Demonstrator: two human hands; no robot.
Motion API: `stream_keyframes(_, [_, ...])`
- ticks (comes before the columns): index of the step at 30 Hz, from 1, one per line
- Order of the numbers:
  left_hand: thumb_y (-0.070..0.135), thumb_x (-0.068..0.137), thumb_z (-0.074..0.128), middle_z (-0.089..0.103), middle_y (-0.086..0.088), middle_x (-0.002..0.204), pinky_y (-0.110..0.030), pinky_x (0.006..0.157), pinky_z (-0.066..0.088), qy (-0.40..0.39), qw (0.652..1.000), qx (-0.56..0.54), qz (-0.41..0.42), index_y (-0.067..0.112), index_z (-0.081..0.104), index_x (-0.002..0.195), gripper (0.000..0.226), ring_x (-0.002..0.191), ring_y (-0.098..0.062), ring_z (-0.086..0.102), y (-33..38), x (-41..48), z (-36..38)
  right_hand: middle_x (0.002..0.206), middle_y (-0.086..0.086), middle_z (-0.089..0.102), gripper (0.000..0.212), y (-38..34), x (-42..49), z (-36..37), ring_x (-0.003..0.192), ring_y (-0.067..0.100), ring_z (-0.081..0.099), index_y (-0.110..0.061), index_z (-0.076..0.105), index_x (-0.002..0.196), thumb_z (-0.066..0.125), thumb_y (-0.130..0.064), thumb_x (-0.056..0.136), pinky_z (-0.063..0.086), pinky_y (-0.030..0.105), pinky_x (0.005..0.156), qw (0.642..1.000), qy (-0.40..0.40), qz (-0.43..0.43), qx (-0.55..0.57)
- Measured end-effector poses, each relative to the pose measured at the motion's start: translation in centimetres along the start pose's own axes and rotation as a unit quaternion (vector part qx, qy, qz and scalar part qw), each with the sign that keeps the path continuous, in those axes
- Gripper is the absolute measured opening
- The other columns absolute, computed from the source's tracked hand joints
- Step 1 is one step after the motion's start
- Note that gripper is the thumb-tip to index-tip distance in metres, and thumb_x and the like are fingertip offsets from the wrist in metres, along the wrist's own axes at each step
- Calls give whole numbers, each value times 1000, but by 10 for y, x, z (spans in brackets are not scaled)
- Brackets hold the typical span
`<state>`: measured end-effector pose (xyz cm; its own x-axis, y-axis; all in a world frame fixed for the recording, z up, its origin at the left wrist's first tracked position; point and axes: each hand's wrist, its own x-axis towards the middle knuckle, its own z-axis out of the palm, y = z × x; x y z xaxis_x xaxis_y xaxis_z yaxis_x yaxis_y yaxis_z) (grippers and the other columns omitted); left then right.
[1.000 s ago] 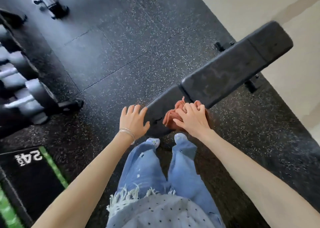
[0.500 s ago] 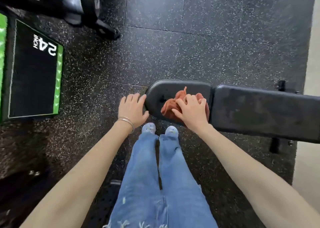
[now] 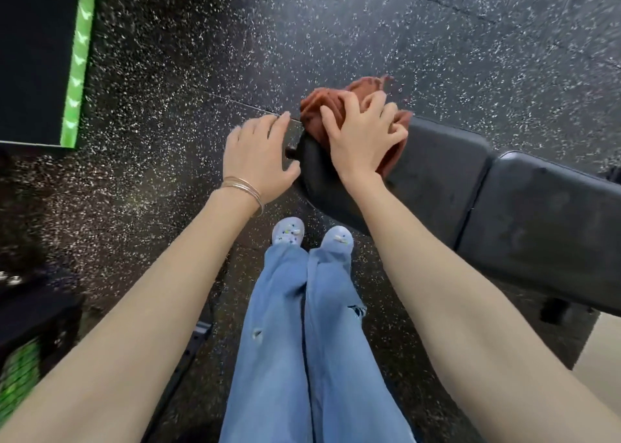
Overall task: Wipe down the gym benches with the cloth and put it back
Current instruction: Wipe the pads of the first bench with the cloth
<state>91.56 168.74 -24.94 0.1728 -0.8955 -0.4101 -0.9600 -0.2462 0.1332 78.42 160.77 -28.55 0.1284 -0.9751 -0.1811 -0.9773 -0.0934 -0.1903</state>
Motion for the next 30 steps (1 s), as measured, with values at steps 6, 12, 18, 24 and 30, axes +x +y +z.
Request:
stream_keyframes(6, [39, 83, 55, 37, -9, 146, -44, 109, 30, -12, 1000, 2, 2, 15, 27, 146, 73, 131, -29, 36, -21, 0, 6, 101, 5, 58, 34, 13, -35, 14, 93, 27, 52, -32, 65, 104, 57, -55, 81, 31, 42, 81, 993, 68, -89, 39])
stream_keyframes(12, [35, 85, 53, 37, -8, 147, -43, 110, 29, -24, 999, -7, 26, 14, 28, 146, 69, 133, -27, 36, -18, 3, -1, 89, 4, 60, 28, 57, -100, 17, 84, 24, 49, -28, 69, 95, 73, -44, 72, 30, 40, 77, 970, 35, -238, 40])
stream_keyframes(18, [34, 84, 54, 41, -6, 144, -42, 106, 31, -6, 999, -14, 35, 14, 32, 144, 67, 130, -27, 39, -27, 6, -12, 90, 1, 59, 30, -10, -4, 8, 87, 28, 52, -32, 67, 86, 63, -58, 70, 31, 38, 72, 991, 114, 12, 64])
stream_keyframes(24, [32, 85, 53, 41, -6, 144, -39, 106, 31, -17, 998, -18, 60, 13, 32, 144, 65, 130, -26, 38, -30, 6, -15, 85, 4, 59, 28, 18, -85, 21, 84, 20, 45, -25, 69, 90, 66, -46, 73, 37, 41, 75, 988, 105, -15, 111])
stream_keyframes(30, [33, 86, 52, 35, -7, 149, -36, 110, 30, -44, 991, -63, 112, 10, 28, 146, 69, 135, -25, 33, 1, 13, -4, 86, 7, 58, 29, 43, -78, 22, 87, 21, 41, -21, 69, 92, 65, -45, 75, 36, 40, 74, 989, 105, 0, 100])
